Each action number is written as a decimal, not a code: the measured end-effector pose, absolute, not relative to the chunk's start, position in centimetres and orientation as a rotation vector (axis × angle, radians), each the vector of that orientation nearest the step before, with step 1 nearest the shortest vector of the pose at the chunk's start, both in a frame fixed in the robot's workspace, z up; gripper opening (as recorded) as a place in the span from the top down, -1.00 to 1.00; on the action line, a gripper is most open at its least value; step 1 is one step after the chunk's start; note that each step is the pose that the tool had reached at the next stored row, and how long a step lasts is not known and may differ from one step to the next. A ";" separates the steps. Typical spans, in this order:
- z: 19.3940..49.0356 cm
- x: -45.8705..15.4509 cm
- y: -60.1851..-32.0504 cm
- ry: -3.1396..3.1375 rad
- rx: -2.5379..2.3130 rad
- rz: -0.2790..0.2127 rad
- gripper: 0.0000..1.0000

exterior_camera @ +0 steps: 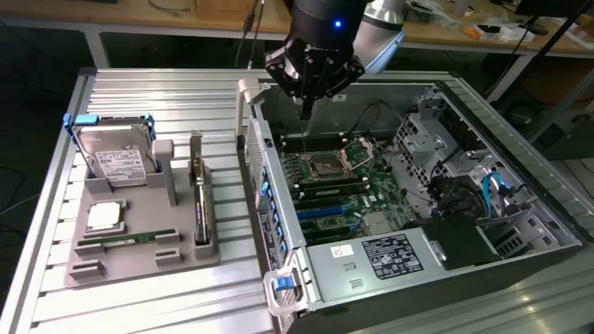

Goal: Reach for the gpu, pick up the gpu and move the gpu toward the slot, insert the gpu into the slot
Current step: 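Reach for the gpu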

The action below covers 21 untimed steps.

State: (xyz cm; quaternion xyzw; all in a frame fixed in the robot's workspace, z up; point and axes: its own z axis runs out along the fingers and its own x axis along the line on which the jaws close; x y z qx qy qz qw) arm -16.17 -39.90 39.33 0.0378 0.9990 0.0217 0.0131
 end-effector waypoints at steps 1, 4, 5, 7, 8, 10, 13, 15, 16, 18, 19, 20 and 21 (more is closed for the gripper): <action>39.3 -16.5 -39.9 3.112 0.118 0.068 0.79; 39.3 -17.4 -39.9 3.112 0.118 0.068 0.79; 39.3 -17.7 -39.9 3.113 0.118 0.068 0.79; 39.3 -18.4 -39.9 3.113 0.118 0.068 0.79; 39.3 -18.7 -39.9 3.112 0.118 0.068 0.79; 39.3 -19.2 -40.0 3.112 0.118 0.068 0.79; 39.3 -20.5 -40.0 3.113 0.118 0.067 0.79; 39.3 -21.7 -40.0 3.112 0.118 0.068 0.79; 39.3 -21.9 -40.0 3.112 0.118 0.068 0.79; 39.3 -22.5 -40.0 3.112 0.118 0.068 0.79; 39.3 -22.7 -40.0 3.112 0.118 0.068 0.79; 39.3 -23.0 -40.0 3.113 0.118 0.068 0.79; 39.3 -23.2 -40.1 3.113 0.118 0.068 0.79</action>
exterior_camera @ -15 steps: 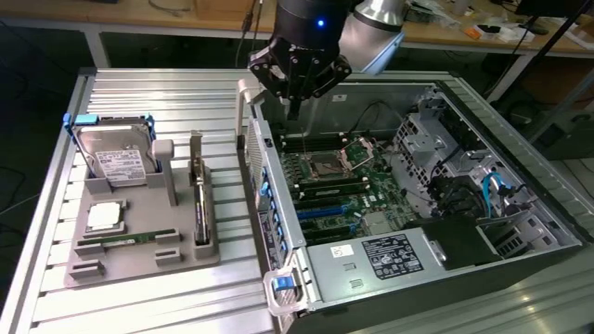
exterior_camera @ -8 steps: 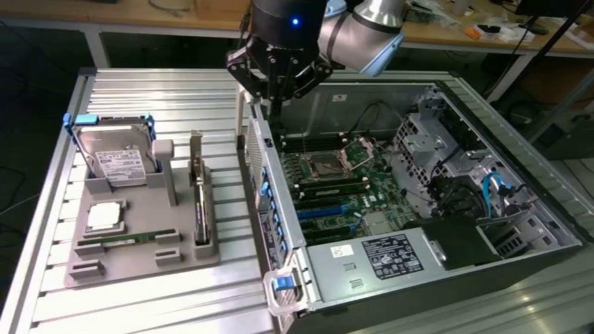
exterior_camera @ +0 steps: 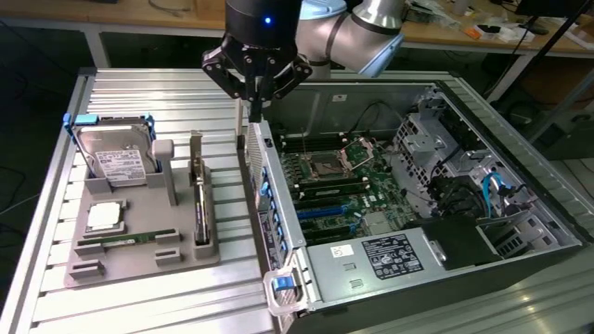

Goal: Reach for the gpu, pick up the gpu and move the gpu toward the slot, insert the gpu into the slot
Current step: 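Reach for the gpu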

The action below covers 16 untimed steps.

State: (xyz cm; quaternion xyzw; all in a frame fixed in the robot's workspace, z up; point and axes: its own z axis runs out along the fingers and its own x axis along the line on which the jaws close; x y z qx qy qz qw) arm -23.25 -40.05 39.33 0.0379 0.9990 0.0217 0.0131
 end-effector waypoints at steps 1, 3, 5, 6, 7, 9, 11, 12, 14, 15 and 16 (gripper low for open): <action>39.3 -23.5 -40.1 3.112 0.118 0.068 0.79; 39.3 -24.2 -40.1 3.112 0.118 0.068 0.79; 39.3 -24.8 -40.1 3.112 0.118 0.068 0.79; 39.3 -25.1 -40.1 3.112 0.118 0.068 0.79; 39.3 -25.3 -40.1 3.112 0.118 0.068 0.79; 39.3 -25.8 -40.1 3.112 0.118 0.068 0.79; 39.3 -26.3 -40.1 3.112 0.118 0.068 0.79; 39.3 -26.6 -40.2 3.112 0.118 0.068 0.79; 39.3 -27.2 -40.2 3.112 0.118 0.068 0.79; 39.3 -27.4 -40.2 3.113 0.118 0.068 0.79; 39.3 -27.7 -40.2 3.113 0.118 0.068 0.79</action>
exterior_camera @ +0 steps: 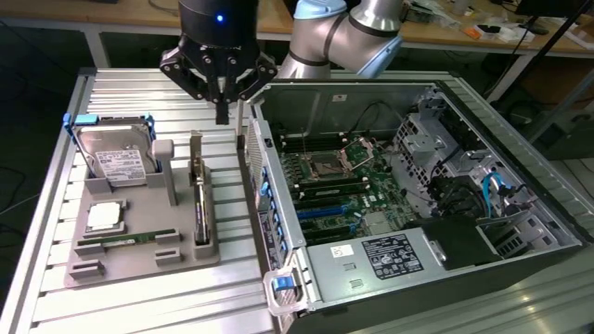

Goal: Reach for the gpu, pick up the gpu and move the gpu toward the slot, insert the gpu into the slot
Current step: 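Reach for the gpu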

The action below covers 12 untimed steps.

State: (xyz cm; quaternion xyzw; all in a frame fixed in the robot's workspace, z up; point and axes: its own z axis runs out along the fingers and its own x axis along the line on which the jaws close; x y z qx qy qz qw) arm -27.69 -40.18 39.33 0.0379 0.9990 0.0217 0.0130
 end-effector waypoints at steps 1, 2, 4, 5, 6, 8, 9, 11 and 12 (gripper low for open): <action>39.3 -27.9 -40.2 3.112 0.118 0.068 0.79; 39.3 -28.2 -40.2 3.112 0.118 0.068 0.79; 39.3 -29.0 -40.2 3.112 0.118 0.068 0.79; 39.3 -29.2 -40.2 3.112 0.118 0.068 0.79; 39.3 -29.4 -40.2 3.112 0.118 0.068 0.79; 39.3 -29.9 -40.2 3.113 0.118 0.068 0.79; 39.3 -30.2 -40.2 3.113 0.118 0.068 0.79; 39.3 -30.7 -40.3 3.113 0.118 0.068 0.79; 39.3 -31.0 -40.3 3.112 0.118 0.068 0.79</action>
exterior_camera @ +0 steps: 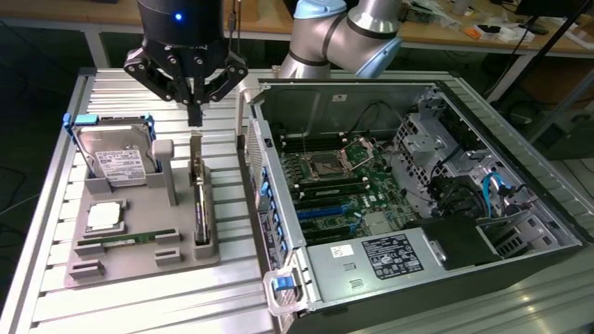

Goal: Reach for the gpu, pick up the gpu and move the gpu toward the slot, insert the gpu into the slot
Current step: 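Reach for the gpu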

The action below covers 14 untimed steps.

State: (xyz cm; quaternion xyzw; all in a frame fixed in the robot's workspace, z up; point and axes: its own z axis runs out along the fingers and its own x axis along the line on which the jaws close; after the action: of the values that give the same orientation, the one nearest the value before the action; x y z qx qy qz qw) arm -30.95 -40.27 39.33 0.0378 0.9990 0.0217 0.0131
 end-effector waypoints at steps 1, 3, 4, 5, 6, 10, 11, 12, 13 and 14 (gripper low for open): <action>39.3 -31.3 -40.3 3.112 0.118 0.068 0.79; 39.3 -31.8 -40.3 3.113 0.118 0.068 0.79; 39.3 -32.0 -40.3 3.113 0.118 0.067 0.79; 39.3 -32.0 -40.3 3.112 0.118 0.068 0.79; 39.3 -32.0 -40.3 3.112 0.118 0.068 0.79; 39.3 -32.0 -40.3 3.113 0.118 0.068 0.79; 39.3 -32.0 -40.3 3.113 0.118 0.068 0.79; 39.3 -32.0 -40.3 3.112 0.118 0.068 0.79; 39.3 -32.0 -40.3 3.113 0.118 0.068 0.79; 39.3 -32.0 -40.3 3.112 0.118 0.068 0.79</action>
State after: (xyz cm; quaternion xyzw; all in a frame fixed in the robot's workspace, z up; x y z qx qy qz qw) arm -32.02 -40.31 39.33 0.0378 0.9990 0.0217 0.0131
